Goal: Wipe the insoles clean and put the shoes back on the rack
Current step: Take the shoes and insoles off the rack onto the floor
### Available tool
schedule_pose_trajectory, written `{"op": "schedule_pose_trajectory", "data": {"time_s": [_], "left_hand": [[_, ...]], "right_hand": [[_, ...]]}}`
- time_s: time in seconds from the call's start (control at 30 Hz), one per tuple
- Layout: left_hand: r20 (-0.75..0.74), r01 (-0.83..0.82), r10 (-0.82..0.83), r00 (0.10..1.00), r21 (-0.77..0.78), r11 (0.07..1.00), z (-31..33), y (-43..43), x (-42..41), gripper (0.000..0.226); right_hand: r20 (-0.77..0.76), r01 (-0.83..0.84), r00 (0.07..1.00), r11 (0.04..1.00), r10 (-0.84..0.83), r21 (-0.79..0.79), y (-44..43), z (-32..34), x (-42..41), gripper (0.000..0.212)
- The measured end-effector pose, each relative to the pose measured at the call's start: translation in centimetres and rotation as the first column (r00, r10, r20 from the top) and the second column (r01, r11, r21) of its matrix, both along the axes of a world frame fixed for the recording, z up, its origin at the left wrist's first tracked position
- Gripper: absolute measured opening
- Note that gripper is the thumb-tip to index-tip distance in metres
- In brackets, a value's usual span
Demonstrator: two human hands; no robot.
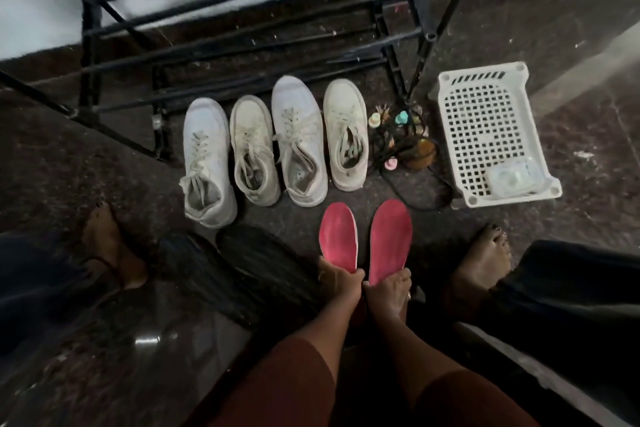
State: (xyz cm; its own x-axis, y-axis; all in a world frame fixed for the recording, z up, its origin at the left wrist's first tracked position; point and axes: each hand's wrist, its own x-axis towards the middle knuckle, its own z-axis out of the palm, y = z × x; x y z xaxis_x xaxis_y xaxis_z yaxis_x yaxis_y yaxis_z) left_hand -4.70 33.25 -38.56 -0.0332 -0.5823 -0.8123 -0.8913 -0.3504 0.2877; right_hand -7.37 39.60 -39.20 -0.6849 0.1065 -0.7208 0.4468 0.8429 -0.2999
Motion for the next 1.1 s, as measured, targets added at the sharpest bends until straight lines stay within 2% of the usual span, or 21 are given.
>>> {"op": "schedule_pose_trajectory", "data": {"time_s": [0.17, 0.3, 0.47, 0.57, 0.67, 0.77, 0.83, 0.9, 1.0, 1.1], "left_hand": [[-0.001, 0.125, -0.125, 0.992, 0.012, 0.992, -1.6, -1.0, -0.9, 0.104], [0.019, 0.142, -0.144, 0.989, 0.068, 0.988, -2.0, -2.0, -0.7, 0.109], [0.044, 0.238, -0.240, 0.970, 0.047, 0.970, -1.9, -2.1, 0.1, 0.087], [0.147, 0.328, -0.324, 0.934, 0.000, 0.945, -1.2, -2.2, 0.2, 0.069], [0.208, 0.341, -0.317, 0.925, -0.090, 0.936, 0.1, -2.1, -1.6, 0.055], [0.157, 0.381, -0.351, 0.923, -0.240, 0.893, 1.6, -1.6, -5.6, 0.050], [0.117, 0.429, -0.413, 0.903, -0.301, 0.852, 2.5, -1.2, -8.9, 0.046], [0.072, 0.499, -0.507, 0.859, -0.346, 0.795, 3.0, -0.5, -12.1, 0.044], [-0.002, 0.616, -0.669, 0.744, -0.387, 0.686, 3.6, 0.9, -16.6, 0.048], [-0.067, 0.675, -0.740, 0.669, -0.362, 0.643, 3.7, 2.1, -19.9, 0.047]], "right_hand": [[0.005, -0.081, 0.997, 0.996, 0.081, 0.028, 0.1, -0.9, -0.1, 0.080], [0.018, -0.108, 0.994, 0.993, 0.108, 0.054, -0.6, -1.1, -1.0, 0.083], [0.088, -0.115, 0.990, 0.988, 0.106, 0.101, -1.0, -0.9, -2.1, 0.077], [0.100, -0.120, 0.989, 0.985, 0.109, 0.121, -0.7, -0.3, -2.6, 0.067], [-0.017, -0.141, 0.989, 0.980, 0.145, 0.141, -0.5, 0.9, -3.9, 0.044], [-0.264, -0.130, 0.950, 0.982, 0.163, 0.140, -0.4, 3.0, -7.2, 0.025], [-0.393, -0.116, 0.904, 0.982, 0.167, 0.151, 0.8, 3.8, -10.8, 0.022], [-0.430, -0.124, 0.878, 0.968, 0.208, 0.216, 2.5, 4.1, -14.5, 0.025], [-0.526, 0.003, 0.845, 0.982, 0.100, 0.191, 3.9, 4.7, -19.5, 0.024], [-0.571, 0.064, 0.819, 0.981, 0.054, 0.184, 4.6, 4.9, -23.3, 0.026]]}}
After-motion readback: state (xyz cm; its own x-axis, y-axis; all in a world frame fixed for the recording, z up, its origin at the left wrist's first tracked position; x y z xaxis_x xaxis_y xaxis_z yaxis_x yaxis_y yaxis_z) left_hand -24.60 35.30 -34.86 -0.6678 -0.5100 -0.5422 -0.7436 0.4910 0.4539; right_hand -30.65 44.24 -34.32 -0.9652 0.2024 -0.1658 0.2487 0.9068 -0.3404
